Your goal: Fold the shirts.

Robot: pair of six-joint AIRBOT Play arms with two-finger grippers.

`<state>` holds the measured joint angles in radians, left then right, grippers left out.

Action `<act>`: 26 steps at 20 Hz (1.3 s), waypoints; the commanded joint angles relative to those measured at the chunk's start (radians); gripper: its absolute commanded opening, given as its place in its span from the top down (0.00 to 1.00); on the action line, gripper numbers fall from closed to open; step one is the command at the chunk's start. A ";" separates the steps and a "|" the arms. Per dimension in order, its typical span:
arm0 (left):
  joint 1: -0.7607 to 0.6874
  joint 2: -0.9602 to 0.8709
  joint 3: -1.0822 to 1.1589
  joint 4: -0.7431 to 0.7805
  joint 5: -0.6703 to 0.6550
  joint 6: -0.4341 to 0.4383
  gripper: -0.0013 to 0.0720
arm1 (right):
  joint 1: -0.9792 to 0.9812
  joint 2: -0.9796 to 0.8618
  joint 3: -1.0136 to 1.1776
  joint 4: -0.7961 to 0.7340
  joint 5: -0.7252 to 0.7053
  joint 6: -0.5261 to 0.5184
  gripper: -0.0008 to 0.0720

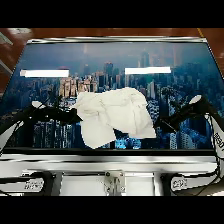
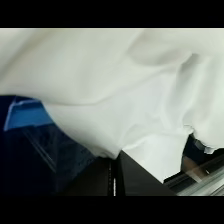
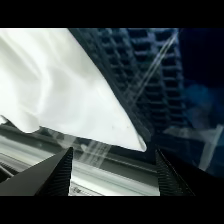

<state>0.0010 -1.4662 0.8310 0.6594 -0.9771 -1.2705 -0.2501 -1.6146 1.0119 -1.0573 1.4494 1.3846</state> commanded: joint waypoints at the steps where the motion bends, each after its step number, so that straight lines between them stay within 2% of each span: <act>1: 0.001 0.097 0.002 -0.010 -0.016 0.013 0.92 | 0.056 0.000 -0.074 0.032 -0.094 0.003 0.11; 5: 0.001 0.194 0.003 -0.010 -0.029 0.010 0.92 | 0.153 0.000 -0.075 0.011 -0.150 0.084 0.11; 6: 0.001 0.210 0.003 -0.010 -0.029 0.010 0.92 | 0.178 0.000 -0.075 0.001 -0.161 0.106 0.18; 7: 0.001 0.224 0.003 -0.010 -0.029 0.010 0.92 | 0.200 0.000 -0.075 0.003 -0.168 0.108 0.41; 8: 0.001 0.237 0.003 -0.010 -0.029 0.010 0.92 | 0.217 0.002 -0.072 0.007 -0.165 0.115 0.77; 9: 0.004 0.253 0.004 -0.010 -0.028 0.011 0.92 | 0.223 0.013 -0.068 0.009 -0.158 0.122 0.90; 13: 0.044 0.387 0.106 0.044 -0.040 0.057 0.93 | 0.188 0.195 0.039 0.003 -0.129 0.034 0.91; 16: 0.100 0.556 0.327 0.056 -0.082 0.055 0.93 | 0.131 0.433 0.262 0.003 -0.109 -0.051 0.91; 18: 0.140 0.665 0.517 0.056 -0.074 0.055 0.92 | 0.094 0.610 0.438 -0.003 -0.160 -0.068 0.91; 21: 0.191 0.795 0.795 0.057 0.005 0.049 0.92 | 0.079 0.850 0.624 -0.121 -0.359 0.055 0.91; 22: 0.205 0.825 0.860 0.061 0.034 0.029 0.92 | 0.079 0.905 0.665 -0.168 -0.392 0.068 0.91; 25: 0.231 0.883 0.988 0.113 0.052 -0.117 0.92 | 0.079 1.023 0.753 -0.304 -0.421 0.115 0.91; 26: 0.231 0.895 1.005 0.112 0.051 -0.136 0.92 | 0.079 1.046 0.770 -0.335 -0.419 0.130 0.91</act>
<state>0.2100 -0.6304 1.7168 0.7368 -0.9531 -1.3060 -0.1673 -0.6830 1.6913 -1.2591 1.0893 1.4582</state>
